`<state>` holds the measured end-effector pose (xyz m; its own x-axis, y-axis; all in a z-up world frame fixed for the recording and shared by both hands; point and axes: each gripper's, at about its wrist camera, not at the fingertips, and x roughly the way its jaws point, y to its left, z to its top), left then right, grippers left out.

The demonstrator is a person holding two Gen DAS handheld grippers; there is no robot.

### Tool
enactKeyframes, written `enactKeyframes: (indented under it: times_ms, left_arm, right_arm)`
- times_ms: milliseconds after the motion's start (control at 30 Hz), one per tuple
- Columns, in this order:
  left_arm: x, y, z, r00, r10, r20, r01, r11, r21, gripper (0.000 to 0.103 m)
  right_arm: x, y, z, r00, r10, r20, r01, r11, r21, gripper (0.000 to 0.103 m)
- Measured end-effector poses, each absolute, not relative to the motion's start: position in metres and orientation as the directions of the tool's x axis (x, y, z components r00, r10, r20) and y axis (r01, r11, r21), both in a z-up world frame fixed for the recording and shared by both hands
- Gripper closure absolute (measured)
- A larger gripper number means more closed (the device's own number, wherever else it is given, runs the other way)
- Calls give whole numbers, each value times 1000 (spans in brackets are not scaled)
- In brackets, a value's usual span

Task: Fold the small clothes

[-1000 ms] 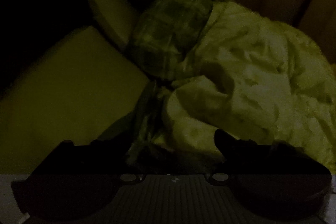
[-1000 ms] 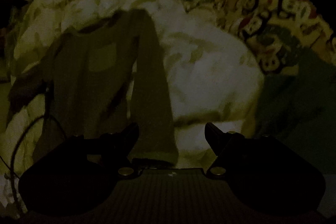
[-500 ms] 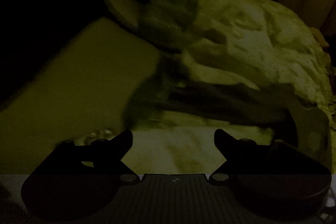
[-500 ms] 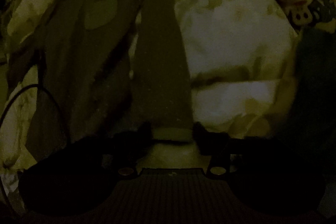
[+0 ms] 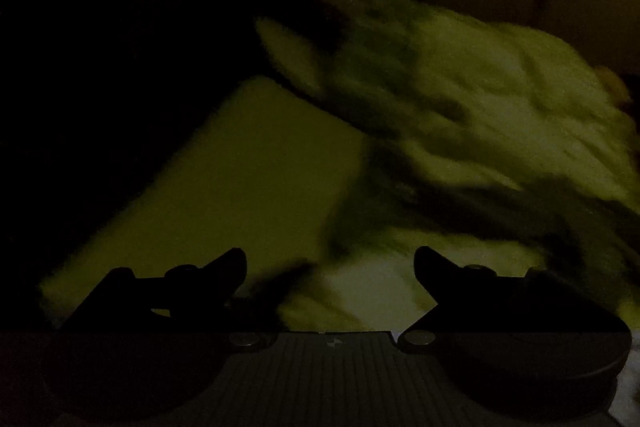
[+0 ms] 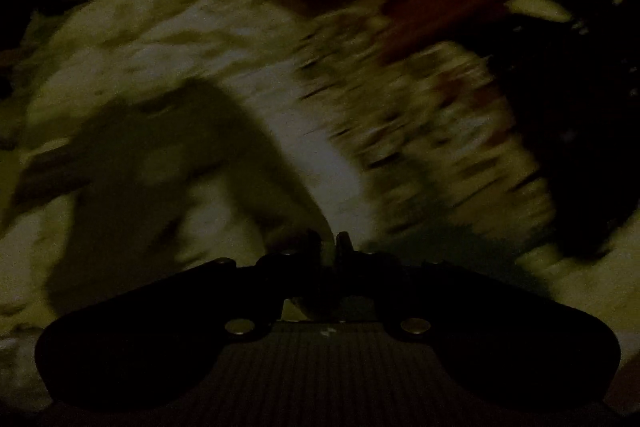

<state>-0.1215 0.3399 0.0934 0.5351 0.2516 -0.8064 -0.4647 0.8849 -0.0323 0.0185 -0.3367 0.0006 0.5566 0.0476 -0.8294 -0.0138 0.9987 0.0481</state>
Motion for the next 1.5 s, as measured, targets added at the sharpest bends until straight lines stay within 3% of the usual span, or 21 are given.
enactKeyframes:
  times_ms: [200,333,400,433,567,633,700,733,833,933,1100,1400,1433,1467,1500]
  left_arm:
    - [-72,256,37,544,-41,-838,-305,921,-243,0]
    - [-41,209,10,510,-115,-852,-210,944,-253,0]
    - [-34,190,2,508,-113,-854,-172,958,-229,0]
    - [-30,184,-1,503,-109,-858,-158,964,-215,0]
    - [-28,171,-10,508,-102,-855,-92,981,-171,0]
    - [-26,167,-18,491,-90,-866,-71,987,-143,0]
    - [-28,164,-29,478,-89,-874,-44,991,-125,0]
    - [-31,161,-36,471,-88,-878,-24,993,-112,0]
    - [-29,157,-58,422,-80,-903,7,996,-85,0]
    - [-24,158,-76,390,-129,-912,0,990,-141,0]
    - [-7,159,-102,368,-149,-918,-40,984,-176,0]
    - [7,162,-127,336,-182,-924,-96,969,-226,0]
    - [7,164,-129,335,-189,-923,-113,965,-238,4]
    - [6,165,-129,340,-198,-920,-128,959,-253,18]
    - [6,166,-127,341,-204,-918,-142,954,-265,34]
  right_arm:
    - [74,-376,-8,574,-70,-816,-1,996,-86,93]
    - [106,-382,-34,553,-147,-820,6,985,-173,93]
    - [115,-382,-44,542,-198,-816,52,978,-203,80]
    - [113,-381,-44,559,-209,-802,70,976,-205,79]
    - [84,-368,-22,668,-140,-731,68,989,-128,64]
    - [60,-352,-2,714,-53,-698,16,998,-59,55]
    - [28,-334,13,737,95,-670,-88,995,45,31]
    - [11,-322,16,728,175,-663,-151,984,93,30]
    - [-28,-280,6,641,344,-686,-295,936,194,31]
    - [-47,-238,-36,534,392,-749,-346,910,230,33]
    - [-36,-206,-108,426,343,-837,-204,938,281,40]
    - [-19,-198,-145,376,366,-851,-8,920,392,42]
    - [-17,-195,-150,361,387,-848,5,909,417,44]
    - [-14,-194,-156,347,405,-846,29,897,441,54]
    - [-12,-192,-161,335,411,-848,56,890,453,75]
